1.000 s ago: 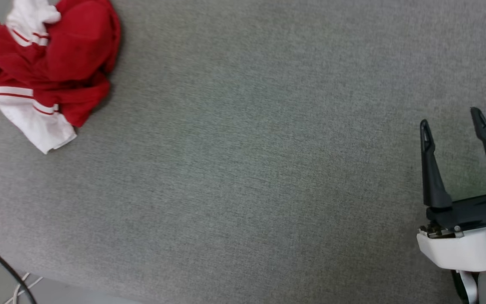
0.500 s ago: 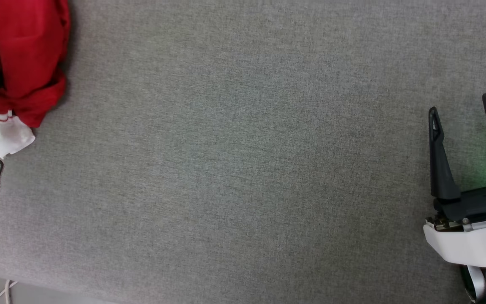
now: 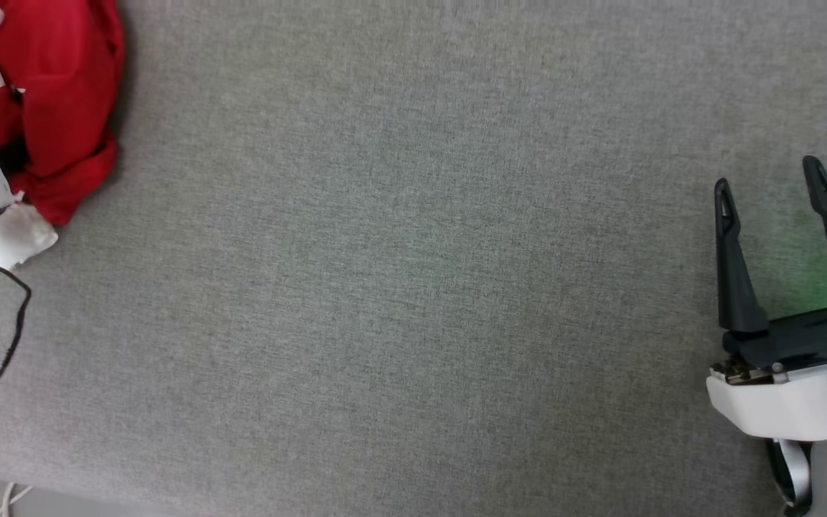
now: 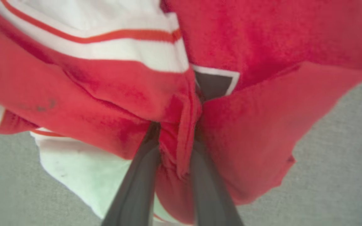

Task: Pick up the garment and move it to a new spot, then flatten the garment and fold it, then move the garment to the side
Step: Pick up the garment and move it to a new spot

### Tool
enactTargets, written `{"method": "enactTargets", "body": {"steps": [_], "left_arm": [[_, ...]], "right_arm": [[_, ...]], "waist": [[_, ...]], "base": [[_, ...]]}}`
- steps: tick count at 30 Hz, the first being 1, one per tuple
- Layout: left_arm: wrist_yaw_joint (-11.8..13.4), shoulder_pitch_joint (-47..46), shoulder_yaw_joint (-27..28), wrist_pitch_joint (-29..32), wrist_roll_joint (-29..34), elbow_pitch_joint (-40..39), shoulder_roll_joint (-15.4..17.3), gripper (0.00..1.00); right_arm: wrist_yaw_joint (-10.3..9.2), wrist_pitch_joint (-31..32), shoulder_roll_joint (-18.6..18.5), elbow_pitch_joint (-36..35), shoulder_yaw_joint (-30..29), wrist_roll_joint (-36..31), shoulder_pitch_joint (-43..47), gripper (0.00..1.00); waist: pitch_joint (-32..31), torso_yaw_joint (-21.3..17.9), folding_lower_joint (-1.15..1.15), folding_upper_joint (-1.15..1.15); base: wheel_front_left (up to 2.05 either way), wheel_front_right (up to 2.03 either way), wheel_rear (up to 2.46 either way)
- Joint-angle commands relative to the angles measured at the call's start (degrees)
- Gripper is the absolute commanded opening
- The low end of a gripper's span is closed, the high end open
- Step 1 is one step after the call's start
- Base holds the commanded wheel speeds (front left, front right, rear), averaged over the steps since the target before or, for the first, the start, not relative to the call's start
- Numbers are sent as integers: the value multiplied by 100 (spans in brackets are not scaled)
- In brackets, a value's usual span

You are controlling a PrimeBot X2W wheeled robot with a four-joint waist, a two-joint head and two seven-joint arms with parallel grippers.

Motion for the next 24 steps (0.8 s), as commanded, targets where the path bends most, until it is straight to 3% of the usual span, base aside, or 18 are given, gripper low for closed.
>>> {"method": "enactTargets", "body": {"steps": [1, 11, 24], "left_arm": [[-27, -130, -60, -61, -23, -91, 69, 0], [-20, -774, -672, -65, 185, -1125, 776, 0], [-20, -1873, -1573, 523, 564, -2450, 495, 0]], "right_arm": [[-3, -12, 52, 32, 20, 70, -47, 100], [-3, -12, 241, 276, 164, 302, 22, 100], [-3, -12, 272, 449, 246, 885, 150, 100]], "waist": [[-202, -26, -1, 0], [-1051, -215, -1, 0], [-1665, -964, -1, 0]], "base": [[0, 0, 0], [0, 0, 0], [0, 0, 0]]}}
